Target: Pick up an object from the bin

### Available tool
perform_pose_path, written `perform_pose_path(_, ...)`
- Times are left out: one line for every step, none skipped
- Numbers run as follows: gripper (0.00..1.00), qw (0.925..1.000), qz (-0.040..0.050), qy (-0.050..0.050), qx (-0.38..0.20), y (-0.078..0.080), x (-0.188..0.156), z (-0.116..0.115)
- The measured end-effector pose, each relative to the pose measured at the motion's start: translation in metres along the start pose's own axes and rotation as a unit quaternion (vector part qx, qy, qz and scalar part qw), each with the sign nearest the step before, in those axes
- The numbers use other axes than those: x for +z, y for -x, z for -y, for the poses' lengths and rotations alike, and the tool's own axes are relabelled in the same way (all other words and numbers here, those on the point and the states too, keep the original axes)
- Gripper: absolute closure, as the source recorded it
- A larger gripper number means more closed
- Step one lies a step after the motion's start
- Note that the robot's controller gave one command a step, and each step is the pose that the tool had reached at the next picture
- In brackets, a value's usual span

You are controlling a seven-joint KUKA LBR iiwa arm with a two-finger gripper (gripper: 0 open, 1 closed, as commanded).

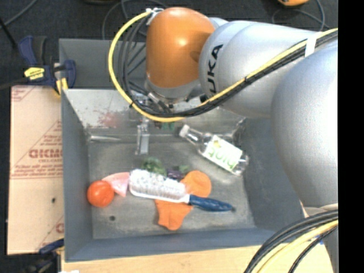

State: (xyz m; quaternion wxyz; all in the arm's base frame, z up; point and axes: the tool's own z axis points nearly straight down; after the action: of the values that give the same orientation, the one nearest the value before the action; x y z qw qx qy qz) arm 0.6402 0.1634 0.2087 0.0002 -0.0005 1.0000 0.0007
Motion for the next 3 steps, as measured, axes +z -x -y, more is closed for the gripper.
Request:
perform_pose_path(0.00,0.9997,0.0007,0.000,0.023,-0.020,0.045,0.003)
perform_pose_path(0.00,0.9999,-0.0010,-0.001,0.012,-0.027,0.107,-0.001)
perform_pose_path(0.00,0.9993,0.0013,0.001,0.038,-0.034,0.131,-0.033)
